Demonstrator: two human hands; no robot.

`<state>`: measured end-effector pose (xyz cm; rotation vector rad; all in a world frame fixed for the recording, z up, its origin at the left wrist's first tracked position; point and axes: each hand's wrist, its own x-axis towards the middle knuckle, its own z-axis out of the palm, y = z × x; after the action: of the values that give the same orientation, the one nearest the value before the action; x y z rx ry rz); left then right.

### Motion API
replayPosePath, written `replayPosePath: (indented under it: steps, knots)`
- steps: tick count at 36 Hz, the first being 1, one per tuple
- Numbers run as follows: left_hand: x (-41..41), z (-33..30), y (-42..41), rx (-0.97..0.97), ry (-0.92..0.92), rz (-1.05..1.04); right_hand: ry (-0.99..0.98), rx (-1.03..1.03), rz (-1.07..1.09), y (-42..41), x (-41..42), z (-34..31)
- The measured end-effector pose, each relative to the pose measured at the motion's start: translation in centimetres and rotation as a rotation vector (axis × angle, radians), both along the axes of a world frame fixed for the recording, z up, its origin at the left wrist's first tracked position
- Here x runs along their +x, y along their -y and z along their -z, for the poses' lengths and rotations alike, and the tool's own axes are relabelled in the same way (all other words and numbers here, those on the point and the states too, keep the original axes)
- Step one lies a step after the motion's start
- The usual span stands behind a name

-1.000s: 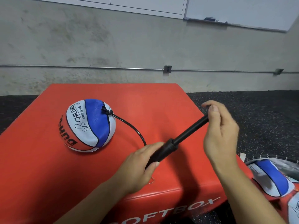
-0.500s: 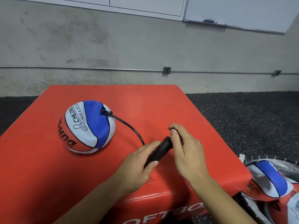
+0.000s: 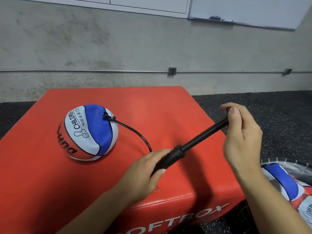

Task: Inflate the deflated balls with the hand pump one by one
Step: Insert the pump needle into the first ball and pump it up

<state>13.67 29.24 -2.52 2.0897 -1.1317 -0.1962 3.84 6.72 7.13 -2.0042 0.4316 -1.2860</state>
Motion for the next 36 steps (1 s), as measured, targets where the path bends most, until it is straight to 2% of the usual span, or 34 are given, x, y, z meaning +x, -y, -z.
replayPosePath:
  steps: [5,16,20,29,36]
  knots:
    - [0.2,0.3,-0.2,-0.015,-0.016,-0.017,0.018,0.013,0.009,-1.2,1.3,0.5]
    - [0.8,0.7,-0.6,-0.066,-0.044,-0.072,-0.293,-0.117,-0.138,-6.3,3.8,5.2]
    - [0.9,0.8,-0.7,-0.072,-0.04,-0.068,-0.35,-0.155,-0.167,-7.0,4.1,6.1]
    - [0.9,0.6,-0.3,-0.064,-0.04,-0.059,-0.326,-0.168,-0.155,-5.3,3.4,5.0]
    - [0.6,0.4,-0.1,-0.036,-0.02,-0.02,-0.07,-0.05,-0.065,-1.5,2.0,0.8]
